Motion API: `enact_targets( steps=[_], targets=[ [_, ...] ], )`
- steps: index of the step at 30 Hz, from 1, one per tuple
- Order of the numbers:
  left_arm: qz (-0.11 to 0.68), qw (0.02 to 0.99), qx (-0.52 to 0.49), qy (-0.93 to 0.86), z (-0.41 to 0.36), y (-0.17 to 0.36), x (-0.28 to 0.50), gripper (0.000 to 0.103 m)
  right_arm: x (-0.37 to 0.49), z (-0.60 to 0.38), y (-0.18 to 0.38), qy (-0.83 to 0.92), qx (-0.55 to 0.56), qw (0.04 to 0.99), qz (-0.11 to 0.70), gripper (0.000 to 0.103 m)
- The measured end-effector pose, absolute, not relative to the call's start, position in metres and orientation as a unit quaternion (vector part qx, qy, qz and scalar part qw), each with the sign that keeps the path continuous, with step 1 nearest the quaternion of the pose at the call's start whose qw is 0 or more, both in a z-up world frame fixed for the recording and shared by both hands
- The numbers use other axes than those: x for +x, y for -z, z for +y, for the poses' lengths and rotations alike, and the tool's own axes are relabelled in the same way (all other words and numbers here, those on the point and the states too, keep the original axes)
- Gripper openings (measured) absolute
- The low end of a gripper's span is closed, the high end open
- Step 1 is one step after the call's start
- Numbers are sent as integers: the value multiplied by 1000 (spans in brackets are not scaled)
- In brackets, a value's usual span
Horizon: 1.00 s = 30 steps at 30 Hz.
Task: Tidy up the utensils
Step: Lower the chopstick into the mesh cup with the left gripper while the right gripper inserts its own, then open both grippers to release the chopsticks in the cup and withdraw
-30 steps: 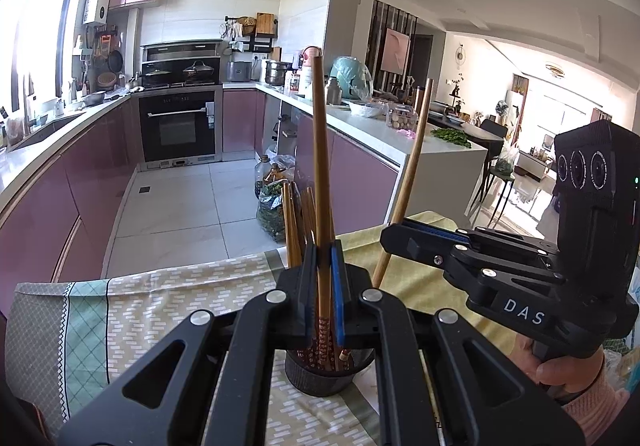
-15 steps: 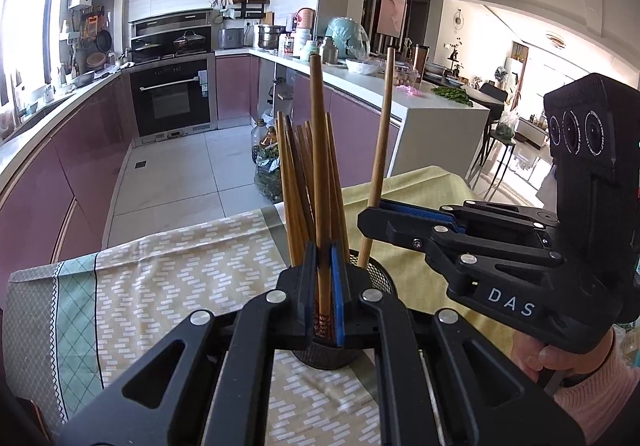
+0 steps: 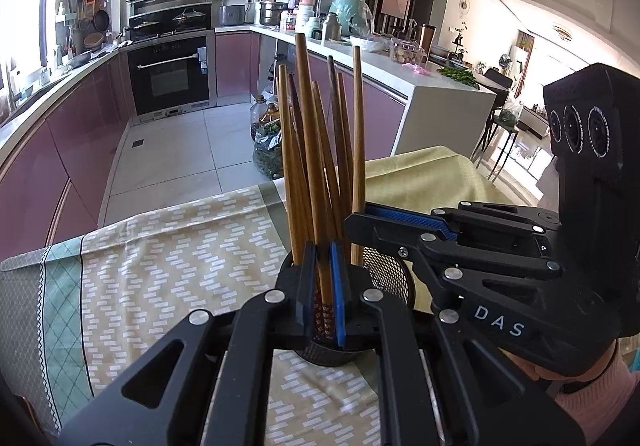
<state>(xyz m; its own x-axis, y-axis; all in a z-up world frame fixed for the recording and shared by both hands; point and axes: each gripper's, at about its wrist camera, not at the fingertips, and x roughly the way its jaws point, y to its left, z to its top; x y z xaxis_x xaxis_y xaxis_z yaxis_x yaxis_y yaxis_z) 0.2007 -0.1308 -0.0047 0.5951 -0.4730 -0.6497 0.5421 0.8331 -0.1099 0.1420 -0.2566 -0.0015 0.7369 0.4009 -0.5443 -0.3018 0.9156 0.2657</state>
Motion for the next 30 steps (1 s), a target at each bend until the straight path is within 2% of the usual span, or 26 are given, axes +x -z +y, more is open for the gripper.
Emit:
enact_targets(
  steps=[6, 9, 12, 14, 15, 17, 18, 20, 23, 27, 28, 30],
  targets=[
    [355, 890, 45, 281, -131, 16, 198, 8, 141, -259, 3, -183, 83, 929, 311, 8],
    [350, 895, 41, 275, -125, 17, 196, 16, 140, -261, 4, -183, 84, 929, 311, 10],
    [337, 904, 37, 262, -117, 17, 189, 29, 134, -262, 3, -183, 82, 931, 305, 21],
    [324, 912, 28, 252, -106, 14, 182, 43, 128, -261, 1, -183, 80, 933, 298, 27],
    [316, 916, 24, 246, -101, 13, 179, 47, 125, -262, 1, -183, 78, 935, 294, 32],
    [299, 926, 22, 231, -90, 11, 170, 58, 117, -262, 0, -180, 76, 938, 285, 51],
    [291, 930, 23, 224, -85, 9, 165, 61, 113, -262, -1, -178, 75, 941, 278, 54],
    [273, 940, 22, 204, -73, 7, 157, 78, 105, -261, -1, -174, 73, 945, 267, 59],
    [252, 950, 14, 182, -55, 4, 145, 94, 94, -260, -1, -164, 70, 952, 247, 76],
    [224, 962, 14, 156, -36, 0, 129, 97, 81, -257, -1, -150, 65, 961, 221, 89],
    [220, 964, 14, 150, -32, -1, 125, 97, 77, -256, 0, -145, 62, 964, 214, 95],
    [209, 968, 11, 141, -25, -3, 116, 97, 69, -254, 1, -137, 56, 969, 199, 97]
  ],
)
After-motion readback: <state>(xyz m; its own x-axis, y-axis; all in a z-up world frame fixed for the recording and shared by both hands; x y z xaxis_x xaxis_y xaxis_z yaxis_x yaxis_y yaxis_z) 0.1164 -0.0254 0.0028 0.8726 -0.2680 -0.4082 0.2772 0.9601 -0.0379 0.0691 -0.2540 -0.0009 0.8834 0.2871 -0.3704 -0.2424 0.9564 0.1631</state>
